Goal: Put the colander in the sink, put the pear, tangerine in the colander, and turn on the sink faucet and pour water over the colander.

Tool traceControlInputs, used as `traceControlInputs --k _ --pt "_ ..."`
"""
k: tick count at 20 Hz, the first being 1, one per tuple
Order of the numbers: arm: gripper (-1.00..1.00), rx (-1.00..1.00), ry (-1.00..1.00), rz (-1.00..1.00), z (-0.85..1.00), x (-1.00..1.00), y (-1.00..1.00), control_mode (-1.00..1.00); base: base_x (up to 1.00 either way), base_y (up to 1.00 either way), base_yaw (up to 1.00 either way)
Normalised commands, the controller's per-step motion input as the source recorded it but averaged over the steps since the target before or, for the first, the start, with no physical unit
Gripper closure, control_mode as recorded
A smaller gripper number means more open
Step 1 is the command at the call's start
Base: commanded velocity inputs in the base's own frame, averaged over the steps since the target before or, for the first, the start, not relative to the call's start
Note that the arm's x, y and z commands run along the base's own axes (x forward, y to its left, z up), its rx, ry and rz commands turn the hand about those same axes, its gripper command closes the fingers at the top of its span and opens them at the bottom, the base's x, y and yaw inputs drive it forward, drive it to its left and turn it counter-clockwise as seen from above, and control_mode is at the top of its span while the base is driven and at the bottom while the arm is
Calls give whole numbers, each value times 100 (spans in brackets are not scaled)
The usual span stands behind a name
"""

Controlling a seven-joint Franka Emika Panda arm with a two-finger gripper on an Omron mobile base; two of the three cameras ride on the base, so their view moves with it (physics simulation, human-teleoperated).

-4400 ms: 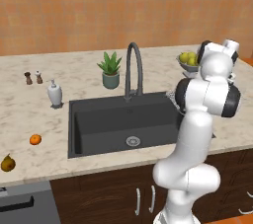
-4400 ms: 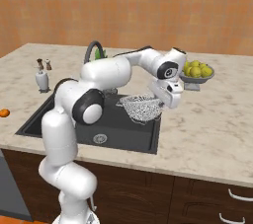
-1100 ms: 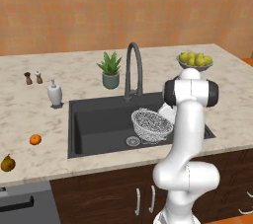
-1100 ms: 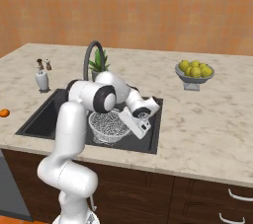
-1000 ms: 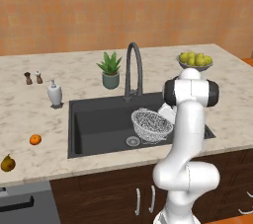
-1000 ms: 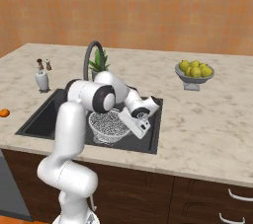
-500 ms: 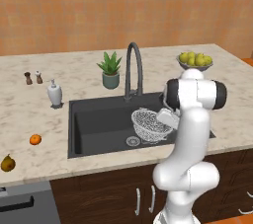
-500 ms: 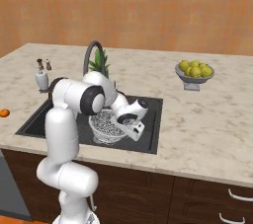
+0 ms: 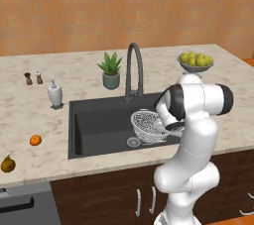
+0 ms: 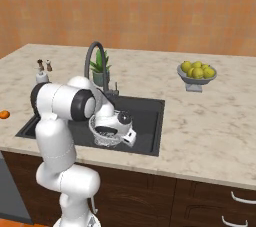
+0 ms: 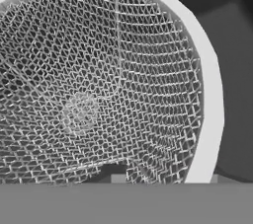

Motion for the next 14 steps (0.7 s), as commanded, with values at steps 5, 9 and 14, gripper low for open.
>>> traceControlInputs --k 5,9,14 --pt "100 -5 -9 -15 -78 26 64 -100 0 0 0" --pt "100 0 -12 -1 -40 61 52 -100 0 0 0" --pt "100 -4 -36 18 -2 -8 64 -100 0 0 0"
